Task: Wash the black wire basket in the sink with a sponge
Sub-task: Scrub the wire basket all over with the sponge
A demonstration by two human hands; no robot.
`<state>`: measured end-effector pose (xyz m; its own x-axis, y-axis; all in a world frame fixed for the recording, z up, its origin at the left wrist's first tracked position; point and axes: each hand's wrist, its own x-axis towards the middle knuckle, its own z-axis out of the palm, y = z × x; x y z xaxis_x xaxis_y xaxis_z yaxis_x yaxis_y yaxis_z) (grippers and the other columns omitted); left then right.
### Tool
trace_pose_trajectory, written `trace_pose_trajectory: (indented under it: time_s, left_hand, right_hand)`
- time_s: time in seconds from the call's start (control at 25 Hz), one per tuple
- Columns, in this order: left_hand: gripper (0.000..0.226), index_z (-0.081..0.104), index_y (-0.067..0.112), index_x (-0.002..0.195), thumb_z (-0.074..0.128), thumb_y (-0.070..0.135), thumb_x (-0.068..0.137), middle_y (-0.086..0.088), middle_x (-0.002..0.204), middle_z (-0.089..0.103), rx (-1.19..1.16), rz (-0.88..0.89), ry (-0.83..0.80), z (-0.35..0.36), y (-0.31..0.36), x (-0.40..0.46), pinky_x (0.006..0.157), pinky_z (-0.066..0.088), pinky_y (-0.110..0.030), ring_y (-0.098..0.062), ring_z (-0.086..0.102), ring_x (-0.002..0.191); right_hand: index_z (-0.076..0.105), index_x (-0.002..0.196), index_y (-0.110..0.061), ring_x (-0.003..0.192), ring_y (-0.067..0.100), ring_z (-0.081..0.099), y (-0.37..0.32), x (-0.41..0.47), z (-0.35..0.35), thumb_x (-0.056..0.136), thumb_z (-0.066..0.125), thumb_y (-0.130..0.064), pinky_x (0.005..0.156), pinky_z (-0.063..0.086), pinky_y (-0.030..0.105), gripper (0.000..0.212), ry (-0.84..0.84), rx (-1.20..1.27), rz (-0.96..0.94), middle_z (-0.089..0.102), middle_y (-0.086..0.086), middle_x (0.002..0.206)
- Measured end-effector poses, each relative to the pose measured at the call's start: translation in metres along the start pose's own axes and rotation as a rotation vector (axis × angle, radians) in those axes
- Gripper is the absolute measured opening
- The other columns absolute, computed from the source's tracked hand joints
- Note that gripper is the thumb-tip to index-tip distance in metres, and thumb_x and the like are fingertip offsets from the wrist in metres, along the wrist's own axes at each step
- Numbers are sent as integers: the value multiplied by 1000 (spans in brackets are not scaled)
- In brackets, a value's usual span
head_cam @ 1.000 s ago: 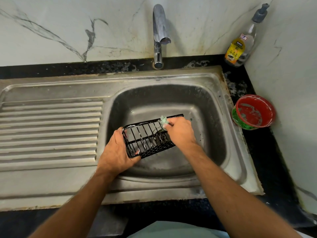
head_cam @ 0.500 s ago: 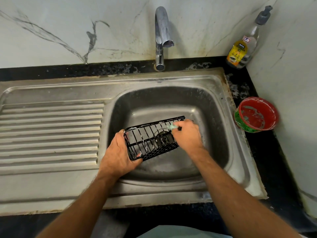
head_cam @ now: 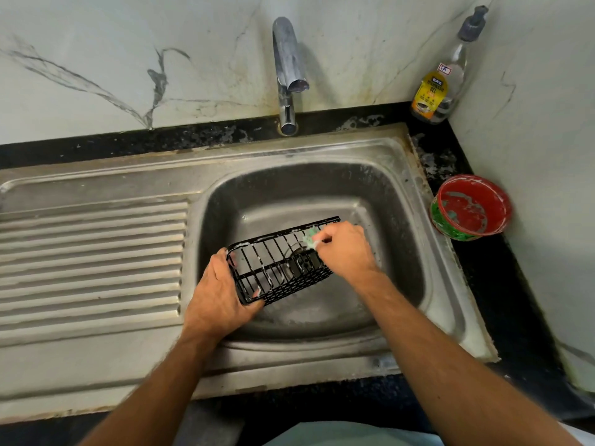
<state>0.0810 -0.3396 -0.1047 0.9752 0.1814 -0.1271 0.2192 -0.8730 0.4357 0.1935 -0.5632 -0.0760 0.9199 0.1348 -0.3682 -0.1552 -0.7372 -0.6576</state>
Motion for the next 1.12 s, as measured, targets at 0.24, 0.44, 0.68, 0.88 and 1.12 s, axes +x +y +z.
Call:
trace_pose_trajectory:
  time_s: [0.24, 0.44, 0.68, 0.88, 1.12]
  left_hand:
    - [113, 31, -3, 146, 93, 39, 61, -13, 131, 50, 19, 19, 25, 3, -1, 1, 111, 44, -41, -31, 52, 126]
    - [112, 31, -2, 147, 92, 39, 62, -12, 132, 49, 10, 31, 26, 2, 0, 1, 112, 43, -39, -29, 51, 127]
    - [109, 33, -4, 145, 91, 34, 61, -14, 131, 50, 17, 64, 29, 3, -2, -1, 111, 45, -39, -30, 53, 124]
    - [107, 35, -4, 144, 91, 34, 60, -14, 130, 51, 19, 89, 33, 6, -5, 1, 109, 46, -42, -31, 54, 123]
    - [110, 33, 0, 145, 92, 35, 60, -10, 131, 49, -6, 75, 32, 2, -1, 1, 110, 46, -39, -27, 53, 123]
  right_hand:
    - [78, 89, -25, 54, 0, 57, 17, -9, -5, 92, 66, -17, 46, 45, 13, 15, -93, -21, 34, 74, -8, 85]
    - [72, 87, -20, 79, 8, 70, 14, 2, -9, 84, 75, -7, 80, 61, 32, 14, -87, 135, 159, 70, -4, 88]
    - [71, 92, -22, 83, 7, 69, 22, -11, -15, 82, 74, 0, 73, 59, 23, 24, -137, 207, 204, 70, -4, 99]
    - [79, 90, -23, 74, 9, 74, 28, 3, -36, 84, 66, 4, 71, 62, 26, 30, 136, 429, 224, 77, -3, 91]
    - [75, 106, -26, 80, -3, 65, 18, 3, -2, 90, 71, -15, 85, 55, 19, 20, 93, 173, 89, 75, -8, 101]
